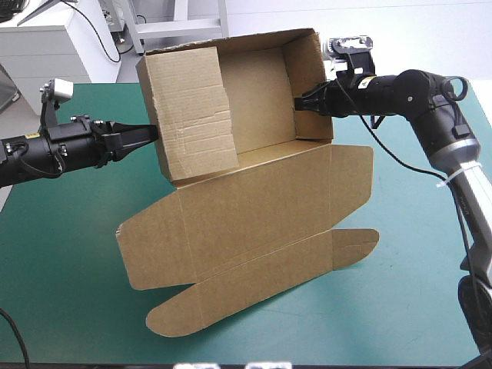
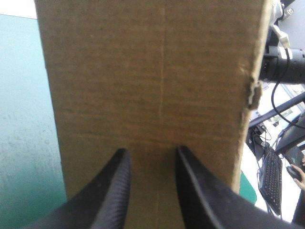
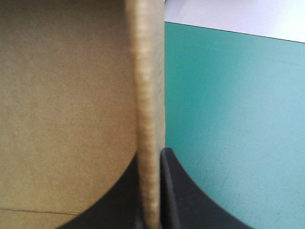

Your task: Fold the box

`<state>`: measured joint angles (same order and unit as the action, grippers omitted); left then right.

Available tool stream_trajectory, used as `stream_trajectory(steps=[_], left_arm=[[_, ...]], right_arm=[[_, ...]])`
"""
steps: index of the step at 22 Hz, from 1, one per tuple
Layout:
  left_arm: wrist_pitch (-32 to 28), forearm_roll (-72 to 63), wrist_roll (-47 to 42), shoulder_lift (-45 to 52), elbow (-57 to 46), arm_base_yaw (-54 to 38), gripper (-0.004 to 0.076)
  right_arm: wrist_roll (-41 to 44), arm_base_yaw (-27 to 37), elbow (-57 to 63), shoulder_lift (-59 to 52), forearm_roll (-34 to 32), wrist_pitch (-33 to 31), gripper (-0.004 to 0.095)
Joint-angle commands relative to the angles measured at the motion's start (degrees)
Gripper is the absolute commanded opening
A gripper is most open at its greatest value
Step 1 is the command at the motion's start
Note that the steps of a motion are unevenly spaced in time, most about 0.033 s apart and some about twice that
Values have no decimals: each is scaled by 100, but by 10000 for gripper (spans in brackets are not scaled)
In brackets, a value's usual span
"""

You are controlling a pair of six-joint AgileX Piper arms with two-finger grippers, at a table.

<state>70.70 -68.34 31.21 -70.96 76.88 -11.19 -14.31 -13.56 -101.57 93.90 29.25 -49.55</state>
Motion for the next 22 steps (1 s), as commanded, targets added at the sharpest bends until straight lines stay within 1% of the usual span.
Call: stream_trajectory(steps=[1, 2, 3, 9, 11, 13, 15, 16, 18, 20, 22], left_arm=[[321, -458, -234, 170, 171, 35, 391], [321, -425, -297, 170, 171, 35, 423], [321, -408, -308, 170, 171, 35, 436], [321, 101, -319, 170, 171, 35, 441], [305, 163, -319, 170, 171, 48, 441], [191, 503, -401, 170, 171, 197, 441], [24, 1261, -496, 170, 171, 524, 441], [-244, 1685, -987, 170, 171, 755, 441], [-666, 2253, -1474, 170, 171, 1090, 441], [-896, 2725, -1543, 133, 171, 1396, 441], [-1084, 3124, -1991, 71, 171, 1638, 441]], right_arm=[[204, -1, -156, -164, 77, 418, -14], [204, -1, -156, -149, 51, 405, -14], [204, -1, -156, -123, 51, 381, -14], [231, -52, -156, -20, 38, 394, -9], [258, -273, -156, 28, -57, 437, -9], [539, -545, -168, 115, -374, 611, -9], [582, -756, -168, 153, -515, 739, -9], [657, -879, -168, 153, -686, 804, -7], [778, -1007, -168, 153, -933, 804, -7], [788, -1089, -168, 153, -954, 791, -7], [788, -1165, -168, 153, -954, 815, -7]])
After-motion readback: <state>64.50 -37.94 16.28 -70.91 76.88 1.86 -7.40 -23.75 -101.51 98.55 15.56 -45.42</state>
